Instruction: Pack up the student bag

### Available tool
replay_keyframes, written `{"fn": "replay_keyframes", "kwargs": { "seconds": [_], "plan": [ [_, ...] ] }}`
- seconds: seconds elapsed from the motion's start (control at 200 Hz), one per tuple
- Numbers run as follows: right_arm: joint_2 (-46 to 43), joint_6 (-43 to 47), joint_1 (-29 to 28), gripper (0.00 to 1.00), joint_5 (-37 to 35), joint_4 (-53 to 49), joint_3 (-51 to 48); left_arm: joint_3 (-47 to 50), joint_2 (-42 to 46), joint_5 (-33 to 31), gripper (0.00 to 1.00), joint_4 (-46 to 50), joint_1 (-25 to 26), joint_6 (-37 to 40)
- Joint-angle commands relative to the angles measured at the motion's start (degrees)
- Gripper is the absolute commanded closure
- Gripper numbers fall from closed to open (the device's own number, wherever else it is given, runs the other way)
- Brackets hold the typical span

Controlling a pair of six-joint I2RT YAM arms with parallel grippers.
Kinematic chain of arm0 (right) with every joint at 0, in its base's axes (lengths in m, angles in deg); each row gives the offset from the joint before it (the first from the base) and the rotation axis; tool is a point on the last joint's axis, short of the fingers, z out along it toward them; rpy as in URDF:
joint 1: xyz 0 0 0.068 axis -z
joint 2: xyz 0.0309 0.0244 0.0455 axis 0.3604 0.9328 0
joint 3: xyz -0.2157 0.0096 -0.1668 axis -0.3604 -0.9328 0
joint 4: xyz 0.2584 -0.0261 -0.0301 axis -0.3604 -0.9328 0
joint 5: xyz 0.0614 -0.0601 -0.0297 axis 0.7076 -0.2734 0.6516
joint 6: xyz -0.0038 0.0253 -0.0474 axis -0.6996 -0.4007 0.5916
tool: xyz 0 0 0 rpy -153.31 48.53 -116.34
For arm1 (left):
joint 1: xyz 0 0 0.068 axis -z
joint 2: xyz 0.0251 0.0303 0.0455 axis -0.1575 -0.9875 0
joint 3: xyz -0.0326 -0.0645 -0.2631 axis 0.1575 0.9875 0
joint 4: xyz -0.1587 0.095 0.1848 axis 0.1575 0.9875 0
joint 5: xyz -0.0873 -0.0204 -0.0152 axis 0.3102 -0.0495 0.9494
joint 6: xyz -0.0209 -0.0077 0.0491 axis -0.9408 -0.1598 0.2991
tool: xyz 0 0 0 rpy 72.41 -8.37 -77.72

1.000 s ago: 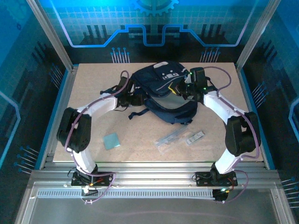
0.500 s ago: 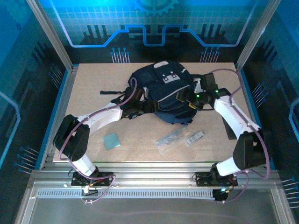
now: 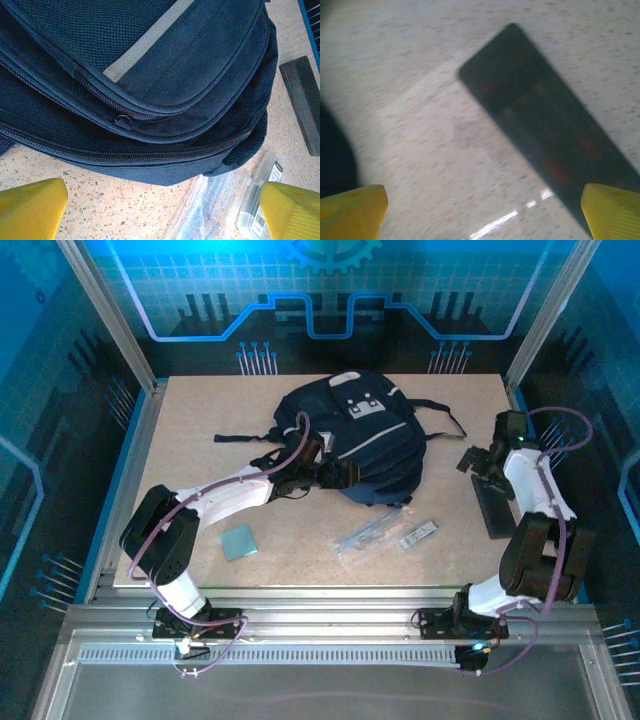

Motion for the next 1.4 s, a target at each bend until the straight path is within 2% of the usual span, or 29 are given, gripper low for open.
{"fn": "replay_keyframes", "kwargs": {
  "seconds": [0.0,0.125,0.325,0.4,0.54,0.695,0.91,1.025,1.18,1.301,1.391],
  "plan": [
    [2.5,1.6,5.8,0.0,3.1,3.4,-0.5,-3.0,-0.9,1.1,0.01,-0.2,0.1,2.1],
    [5.3,1.6,10.8,0.0,8.2,6.6,-1.4,-3.6,-0.9,1.4,0.01,0.1,0.1,2.9],
    [9.5,1.8,16.5,0.0,10.6,11.4,-3.1,-3.1,-0.1,2.4,0.01,-1.3,0.1,2.6],
    [11.6,1.6,18.7,0.0,14.2,11.5,-3.3,-3.1,0.4,2.5,0.01,-1.0,0.0,2.8],
    [10.7,0.7,18.6,0.0,18.3,13.8,-6.9,-2.8,1.7,2.4,0.01,-0.7,-0.1,3.2],
    [7.5,-0.2,14.9,0.0,21.1,13.7,-10.4,-2.6,2.4,3.0,0.01,-0.9,-0.1,2.0],
    [1.9,-2.4,4.2,0.0,16.7,10.9,-12.1,0.0,4.4,2.8,0.01,-2.2,0.0,0.5],
    [4.2,-1.1,-0.1,0.0,9.7,8.5,-9.7,0.7,5.0,2.5,0.01,-1.8,-0.1,0.8],
    [9.6,0.4,-2.5,0.0,2.2,6.3,-6.2,0.9,5.5,1.6,0.01,-0.5,0.0,2.2],
    [13.5,0.5,-4.5,0.0,-0.6,5.5,-3.8,0.5,4.7,0.9,0.01,-0.5,0.0,3.6],
    [15.0,0.6,-5.6,0.05,-1.6,5.0,-2.6,-2.0,2.6,0.8,0.01,0.4,0.0,5.8]
  ]
}}
